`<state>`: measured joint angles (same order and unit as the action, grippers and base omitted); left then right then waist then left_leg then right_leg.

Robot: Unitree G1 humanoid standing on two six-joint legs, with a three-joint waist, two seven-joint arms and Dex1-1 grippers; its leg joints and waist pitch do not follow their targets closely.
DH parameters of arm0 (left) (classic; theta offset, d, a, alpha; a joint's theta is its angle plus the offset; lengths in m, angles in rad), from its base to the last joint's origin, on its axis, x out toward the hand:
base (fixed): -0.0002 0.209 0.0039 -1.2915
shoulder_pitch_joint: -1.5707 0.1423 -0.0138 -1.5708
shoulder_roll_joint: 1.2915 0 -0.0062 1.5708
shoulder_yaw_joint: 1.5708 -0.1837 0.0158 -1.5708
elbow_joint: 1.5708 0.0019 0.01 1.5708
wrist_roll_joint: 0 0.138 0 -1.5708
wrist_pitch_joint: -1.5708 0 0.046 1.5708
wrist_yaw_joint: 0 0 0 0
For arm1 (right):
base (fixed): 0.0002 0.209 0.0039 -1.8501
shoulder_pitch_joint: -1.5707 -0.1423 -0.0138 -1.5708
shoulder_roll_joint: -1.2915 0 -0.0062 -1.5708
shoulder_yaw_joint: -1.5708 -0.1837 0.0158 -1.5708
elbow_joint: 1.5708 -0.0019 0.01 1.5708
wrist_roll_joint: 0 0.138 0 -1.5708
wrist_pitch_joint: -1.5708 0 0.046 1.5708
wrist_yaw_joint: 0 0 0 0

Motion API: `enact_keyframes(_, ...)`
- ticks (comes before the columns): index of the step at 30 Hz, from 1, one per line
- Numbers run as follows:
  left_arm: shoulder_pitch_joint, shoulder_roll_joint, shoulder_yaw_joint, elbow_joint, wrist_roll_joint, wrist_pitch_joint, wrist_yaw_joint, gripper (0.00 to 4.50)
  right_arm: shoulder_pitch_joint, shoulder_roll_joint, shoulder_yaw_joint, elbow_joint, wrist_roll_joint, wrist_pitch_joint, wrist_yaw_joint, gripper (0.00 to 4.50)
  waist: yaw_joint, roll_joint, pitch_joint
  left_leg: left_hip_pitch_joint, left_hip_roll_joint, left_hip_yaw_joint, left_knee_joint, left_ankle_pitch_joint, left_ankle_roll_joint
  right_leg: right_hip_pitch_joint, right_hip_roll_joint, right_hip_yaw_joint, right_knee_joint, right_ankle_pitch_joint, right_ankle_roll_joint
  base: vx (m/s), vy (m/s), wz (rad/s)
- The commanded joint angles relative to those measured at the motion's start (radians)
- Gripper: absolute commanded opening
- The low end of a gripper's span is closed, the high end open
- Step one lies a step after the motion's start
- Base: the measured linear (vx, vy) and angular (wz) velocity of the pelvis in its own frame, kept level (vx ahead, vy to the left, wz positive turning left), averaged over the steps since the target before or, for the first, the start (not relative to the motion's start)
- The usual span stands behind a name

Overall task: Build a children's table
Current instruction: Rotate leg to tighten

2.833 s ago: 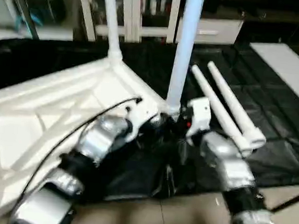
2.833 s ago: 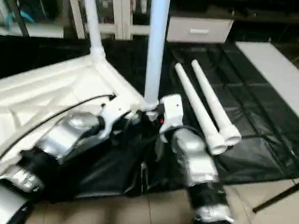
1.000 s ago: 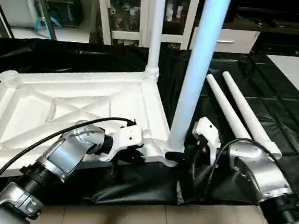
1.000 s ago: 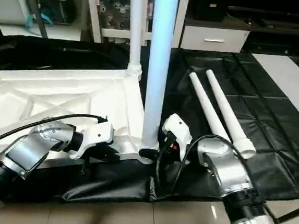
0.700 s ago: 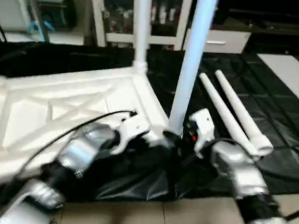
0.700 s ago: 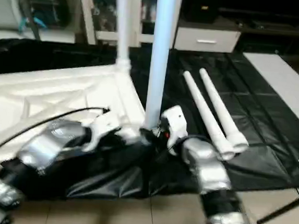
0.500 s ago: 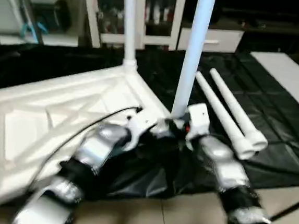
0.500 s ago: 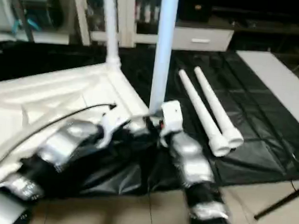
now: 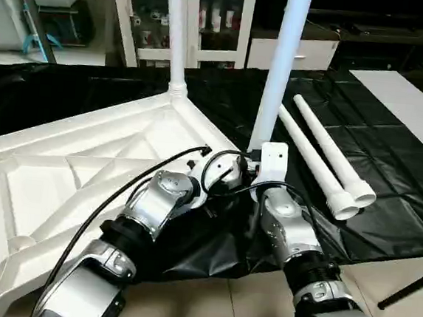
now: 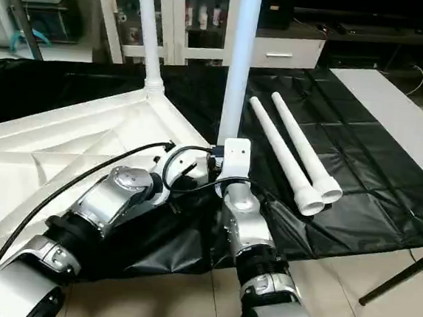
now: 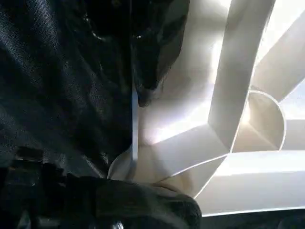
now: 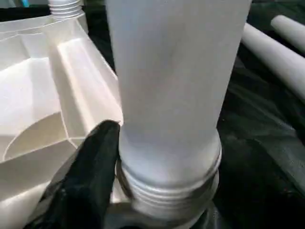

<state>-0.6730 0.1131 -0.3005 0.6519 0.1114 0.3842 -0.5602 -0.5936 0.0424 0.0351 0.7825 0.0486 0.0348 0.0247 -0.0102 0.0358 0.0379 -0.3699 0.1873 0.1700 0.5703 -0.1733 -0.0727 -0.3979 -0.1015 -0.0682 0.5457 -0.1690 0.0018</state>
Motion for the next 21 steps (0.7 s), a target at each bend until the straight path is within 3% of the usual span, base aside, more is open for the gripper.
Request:
enact_keyframes(1,0.034,0.043,0.021,0.007,0.008,-0.007,0.016,0.00,0.027,-0.017,0.030,-0.073,0.029,0.012,0.118,3.53,-0.008,-0.009,-0.046,0.006,0.019,-0.019,-0.084,-0.502,0.025,0.031,-0.035,0.007,-0.080,-0.508,-0.087,0.000,0.000,0.00)
enact_keyframes(3,0.040,0.051,0.014,-0.003,0.007,-0.001,-0.007,0.00,0.035,-0.025,0.029,-0.094,0.040,0.020,0.154,3.63,-0.012,-0.009,-0.048,0.000,0.022,-0.021,-0.087,-0.491,0.028,0.037,-0.036,0.007,-0.078,-0.487,-0.090,0.000,0.000,0.00)
enact_keyframes(5,0.063,0.081,-0.015,-0.037,0.009,-0.008,-0.083,0.00,0.057,-0.064,0.045,-0.154,0.053,0.056,0.238,3.87,-0.010,-0.010,-0.047,0.003,0.023,-0.020,-0.085,-0.487,0.031,0.034,-0.037,0.009,-0.078,-0.480,-0.100,0.000,0.000,0.00)
enact_keyframes(7,0.089,0.117,-0.041,-0.073,0.007,-0.030,-0.160,0.00,0.086,-0.135,0.079,-0.223,0.053,0.091,0.348,4.08,-0.001,-0.006,-0.048,0.015,0.027,-0.012,-0.081,-0.464,0.036,0.026,-0.036,0.021,-0.074,-0.429,-0.135,0.000,0.000,0.00)
enact_keyframes(10,0.137,0.192,-0.103,-0.156,-0.009,-0.039,-0.323,0.00,0.113,-0.268,0.106,-0.300,0.054,0.142,0.518,4.17,0.005,-0.006,-0.051,0.007,0.030,-0.010,-0.082,-0.423,0.042,0.035,-0.034,0.026,-0.063,-0.376,-0.156,0.000,0.000,0.00)
enact_keyframes(11,0.142,0.201,-0.110,-0.168,-0.013,-0.031,-0.343,0.00,0.116,-0.284,0.107,-0.308,0.054,0.141,0.538,4.40,0.005,-0.007,-0.051,0.007,0.031,-0.008,-0.082,-0.416,0.043,0.035,-0.033,0.027,-0.062,-0.366,-0.161,0.000,0.000,0.00)
enact_keyframes(15,0.167,0.248,-0.149,-0.231,-0.034,-0.025,-0.456,0.00,0.134,-0.365,0.109,-0.374,0.093,0.177,0.677,4.45,0.018,-0.011,-0.054,0.013,0.031,0.001,-0.071,-0.370,0.053,0.030,-0.030,0.035,-0.051,-0.302,-0.199,0.060,-0.027,0.06)
enact_keyframes(17,0.179,0.270,-0.170,-0.262,-0.047,-0.037,-0.520,0.00,0.151,-0.413,0.133,-0.411,0.105,0.187,0.765,4.45,0.027,-0.003,-0.058,0.018,0.033,0.005,-0.066,-0.326,0.060,0.030,-0.030,0.038,-0.043,-0.244,-0.219,0.070,-0.033,0.13)
enact_keyframes(18,0.186,0.281,-0.184,-0.283,-0.057,-0.032,-0.560,0.00,0.166,-0.442,0.152,-0.436,0.118,0.191,0.831,4.45,0.035,-0.005,-0.062,0.020,0.035,0.010,-0.061,-0.267,0.075,0.033,-0.027,0.039,-0.033,-0.151,-0.248,0.072,-0.030,0.09)
enact_keyframes(19,0.188,0.284,-0.189,-0.291,-0.060,-0.030,-0.573,0.00,0.171,-0.451,0.159,-0.445,0.121,0.191,0.853,4.45,0.038,-0.005,-0.064,0.015,0.034,0.010,-0.059,-0.238,0.083,0.038,-0.026,0.039,-0.026,-0.117,-0.256,0.072,-0.030,0.09)
enact_keyframes(21,0.191,0.289,-0.208,-0.314,-0.065,-0.022,-0.609,0.00,0.187,-0.493,0.186,-0.475,0.141,0.220,0.946,4.45,0.050,-0.003,-0.065,0.016,0.033,0.012,-0.054,-0.181,0.099,0.038,-0.024,0.039,-0.016,-0.040,-0.279,0.031,-0.012,0.03)
